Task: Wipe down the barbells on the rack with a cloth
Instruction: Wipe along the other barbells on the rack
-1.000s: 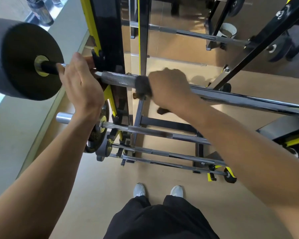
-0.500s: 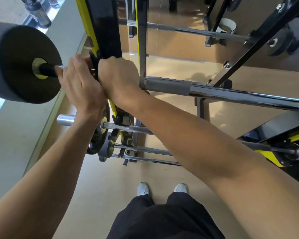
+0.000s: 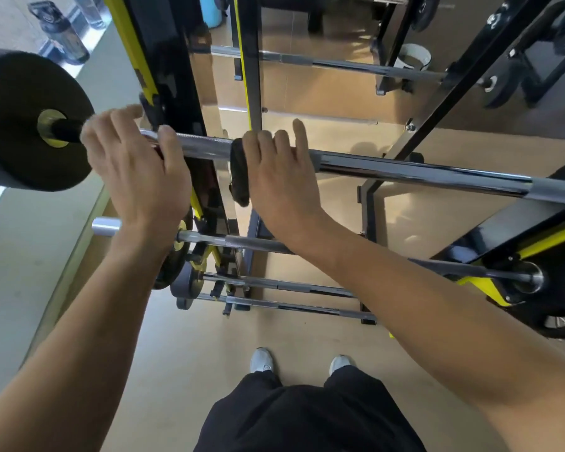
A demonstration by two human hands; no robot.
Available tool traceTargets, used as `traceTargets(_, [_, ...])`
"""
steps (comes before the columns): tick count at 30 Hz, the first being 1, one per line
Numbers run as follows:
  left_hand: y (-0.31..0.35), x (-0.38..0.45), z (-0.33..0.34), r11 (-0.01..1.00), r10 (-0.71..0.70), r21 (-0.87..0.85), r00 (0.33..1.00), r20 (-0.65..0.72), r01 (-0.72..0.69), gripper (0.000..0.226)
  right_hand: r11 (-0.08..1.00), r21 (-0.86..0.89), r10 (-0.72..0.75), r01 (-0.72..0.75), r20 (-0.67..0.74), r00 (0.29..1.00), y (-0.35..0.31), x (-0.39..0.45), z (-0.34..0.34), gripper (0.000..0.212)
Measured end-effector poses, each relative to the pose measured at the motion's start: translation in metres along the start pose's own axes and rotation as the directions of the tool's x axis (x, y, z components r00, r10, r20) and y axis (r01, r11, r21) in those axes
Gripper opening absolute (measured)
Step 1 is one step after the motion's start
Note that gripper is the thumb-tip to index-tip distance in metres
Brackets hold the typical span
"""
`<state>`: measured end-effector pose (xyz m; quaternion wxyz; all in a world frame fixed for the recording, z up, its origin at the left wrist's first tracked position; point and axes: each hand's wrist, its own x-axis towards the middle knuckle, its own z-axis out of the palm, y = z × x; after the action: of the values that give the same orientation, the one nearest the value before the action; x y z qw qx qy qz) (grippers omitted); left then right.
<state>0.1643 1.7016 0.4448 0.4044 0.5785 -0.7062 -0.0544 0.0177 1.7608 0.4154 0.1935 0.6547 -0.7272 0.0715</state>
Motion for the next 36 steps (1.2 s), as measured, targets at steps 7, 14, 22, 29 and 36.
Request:
traceTargets(7, [0.095,-0.084,0.022,0.845,0.446,-0.367,0.891,0.084,-0.389,0.018,0.792,0.597,-0.011,0.126,-0.192,0.981,0.065,-0.08,-0.005,0.048])
traceTargets(14, [0.199,-0.153,0.068,0.773,0.565,-0.626,0.564,0.603,-0.105,0.031,0.586,0.759,0.413,-0.285,0.022,0.91,0.191,-0.172,-0.024,0.02])
traceTargets(22, [0.3,-0.191,0.105,0.825,0.426,-0.565,0.684,0.592,-0.025,0.013,0.242,0.795,0.479,-0.556,0.401,0.781,0.313,-0.236,-0.064,0.04])
traceTargets(29, [0.35,-0.168,0.105,0.726,0.276,-0.683,0.878,0.39,0.075,0.019,0.306,0.909,0.392,-0.283,0.151,0.907,0.363,-0.203,-0.108,0.016])
traceTargets(36, [0.326,-0.124,0.159,0.865,0.335,0.112,0.729,0.598,-0.489,0.029,0.837,0.46,0.194,-0.295,0.255,0.947,0.374,-0.158,-0.072,0.052])
